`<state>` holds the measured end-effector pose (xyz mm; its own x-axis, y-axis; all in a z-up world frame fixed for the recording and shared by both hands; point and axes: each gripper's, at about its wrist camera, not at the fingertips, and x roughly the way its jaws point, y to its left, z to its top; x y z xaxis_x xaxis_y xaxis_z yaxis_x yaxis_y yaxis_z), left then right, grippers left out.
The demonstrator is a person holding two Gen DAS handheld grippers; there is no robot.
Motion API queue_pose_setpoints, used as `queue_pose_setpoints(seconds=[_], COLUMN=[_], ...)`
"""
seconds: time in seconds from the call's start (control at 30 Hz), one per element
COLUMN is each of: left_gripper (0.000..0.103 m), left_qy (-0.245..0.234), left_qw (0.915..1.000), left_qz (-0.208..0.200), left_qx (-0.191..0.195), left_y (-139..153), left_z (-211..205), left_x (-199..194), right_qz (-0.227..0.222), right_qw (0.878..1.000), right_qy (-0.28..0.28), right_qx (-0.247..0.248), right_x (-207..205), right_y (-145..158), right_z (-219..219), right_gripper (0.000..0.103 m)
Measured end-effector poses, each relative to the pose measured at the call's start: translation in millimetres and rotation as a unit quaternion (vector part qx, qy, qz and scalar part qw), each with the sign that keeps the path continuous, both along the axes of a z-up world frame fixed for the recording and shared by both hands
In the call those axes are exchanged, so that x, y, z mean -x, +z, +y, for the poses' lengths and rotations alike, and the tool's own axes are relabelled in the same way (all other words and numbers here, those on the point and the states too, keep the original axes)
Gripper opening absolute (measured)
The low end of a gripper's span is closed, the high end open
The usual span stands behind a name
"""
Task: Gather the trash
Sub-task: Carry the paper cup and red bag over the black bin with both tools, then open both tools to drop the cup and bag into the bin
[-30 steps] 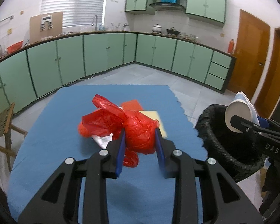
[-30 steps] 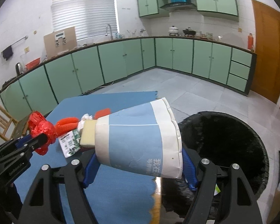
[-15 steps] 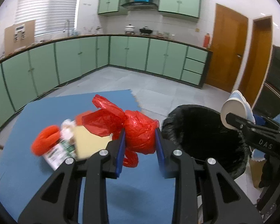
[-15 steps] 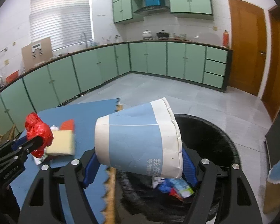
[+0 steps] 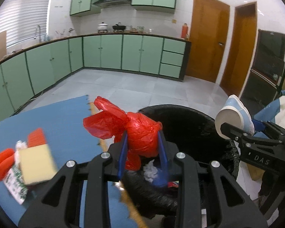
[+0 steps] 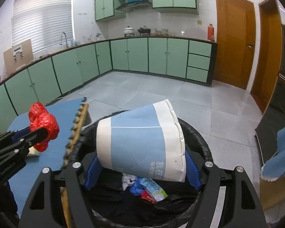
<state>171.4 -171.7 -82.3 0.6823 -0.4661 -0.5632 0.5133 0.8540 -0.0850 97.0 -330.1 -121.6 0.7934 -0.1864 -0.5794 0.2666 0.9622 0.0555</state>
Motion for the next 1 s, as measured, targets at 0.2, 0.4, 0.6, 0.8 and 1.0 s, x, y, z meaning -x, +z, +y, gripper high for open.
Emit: queue_pose_setpoints(seconds=[0.2,0.4,0.6,0.8,1.0], left_gripper=[0.029,0.035,0.055,0.065,0.073], left_qy=[-0.016,-0.03,-0.047,-0.033,0.0], left_qw=[0.9998,0.9991,0.9981,0.9986,0.9998], left_qz=[0.006,0.023,0.036,0.042,0.02], left_qx=[-0.014,-0.02,-0.015,-0.001,0.005], left_y=[-20,-35,-36,-28,-6], left_z=[-32,-48,-49,-33,1], left_x=[-11,-22,-27,-25,-22], right_qz=[0.016,0.031,0.042,0.043,0.028], right_qw=[1.0,0.999,0.999,0.998,0.999], right_qy=[-0.013,-0.017,-0.031,-0.048,-0.044], right_qx=[-0.006,-0.01,-0.004,-0.011,-0.011], right_x=[-4,-11,-10,0,6], right_y=[-15,-31,-41,-43,-31], right_z=[-26,-42,-49,-51,-36], right_gripper=[0.074,0.075,0.084,0.095,0.095])
